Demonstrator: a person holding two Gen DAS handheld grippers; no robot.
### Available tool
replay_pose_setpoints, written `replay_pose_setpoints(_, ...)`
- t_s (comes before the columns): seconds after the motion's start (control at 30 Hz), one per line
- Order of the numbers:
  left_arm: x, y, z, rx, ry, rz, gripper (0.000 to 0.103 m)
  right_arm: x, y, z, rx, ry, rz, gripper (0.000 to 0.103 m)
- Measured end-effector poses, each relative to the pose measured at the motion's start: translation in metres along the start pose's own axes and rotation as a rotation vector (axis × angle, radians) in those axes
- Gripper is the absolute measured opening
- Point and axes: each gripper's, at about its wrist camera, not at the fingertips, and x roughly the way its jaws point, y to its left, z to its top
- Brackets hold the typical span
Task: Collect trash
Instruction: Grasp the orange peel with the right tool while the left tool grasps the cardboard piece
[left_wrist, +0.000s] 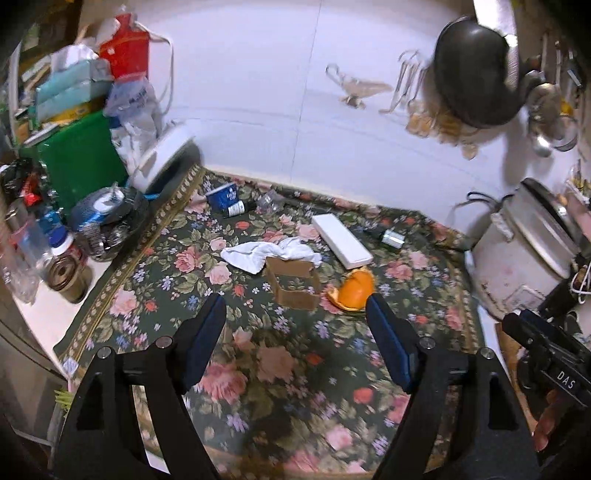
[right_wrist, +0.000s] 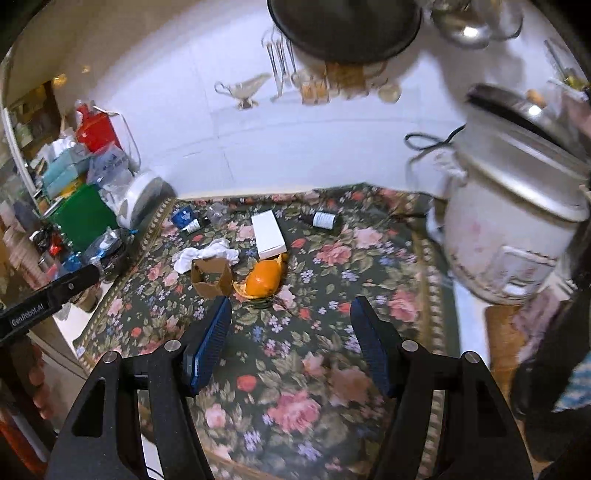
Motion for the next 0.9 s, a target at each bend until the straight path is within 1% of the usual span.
replay_pose_setpoints(0.17, 0.059, 0.020, 0.016, 0.017, 0.077, -0.023, 0.077, 0.054, 0.013, 0.013, 0.024, 0.068, -0.012, 0.063)
replay_pose_setpoints(0.27, 0.103, 0.032, 0.022, 0.026, 0.146, -0.061, 0.077, 0.096, 0.022, 0.021, 0.035, 0.121, -0.010, 0.063)
replay_pose_setpoints(0.37, 0.140, 0.037, 0.021, 0.054, 0.199, -0.082, 0.071, 0.131, 0.026, 0.025, 0.052, 0.151, -0.024, 0.063)
replay_pose_setpoints(0.43, 0.162, 0.038, 0.019, 0.062, 0.240, -0.096, 0.063, 0.157, 0.027, 0.024, 0.073, 0.185, -0.036, 0.063)
replay_pose_setpoints(0.47, 0.175, 0.040, 0.018, 0.062, 0.265, -0.108, 0.060, 0.168, 0.027, 0.024, 0.080, 0.205, -0.038, 0.063)
replay_pose_setpoints(0.53, 0.192, 0.042, 0.016, 0.055, 0.295, -0.123, 0.052, 0.190, 0.027, 0.021, 0.104, 0.251, -0.033, 0.063)
replay_pose_setpoints(0.57, 0.198, 0.043, 0.015, 0.050, 0.306, -0.130, 0.051, 0.196, 0.027, 0.020, 0.111, 0.261, -0.033, 0.063)
replay_pose_setpoints(0.63, 0.209, 0.046, 0.014, 0.035, 0.329, -0.148, 0.045, 0.206, 0.028, 0.016, 0.122, 0.275, -0.046, 0.062)
replay_pose_setpoints(0.7, 0.217, 0.048, 0.013, 0.026, 0.344, -0.163, 0.040, 0.213, 0.027, 0.012, 0.132, 0.289, -0.055, 0.058)
replay_pose_setpoints(0.77, 0.222, 0.048, 0.013, 0.027, 0.353, -0.169, 0.032, 0.217, 0.024, 0.009, 0.148, 0.300, -0.044, 0.050)
replay_pose_setpoints(0.83, 0.225, 0.048, 0.012, 0.022, 0.360, -0.177, 0.021, 0.218, 0.024, 0.009, 0.167, 0.293, -0.031, 0.046)
replay_pose_setpoints(0.87, 0.226, 0.048, 0.011, 0.019, 0.363, -0.179, 0.019, 0.217, 0.023, 0.009, 0.172, 0.292, -0.029, 0.043)
replay_pose_setpoints(0.9, 0.225, 0.049, 0.011, 0.015, 0.366, -0.181, 0.014, 0.217, 0.022, 0.009, 0.173, 0.292, -0.029, 0.041)
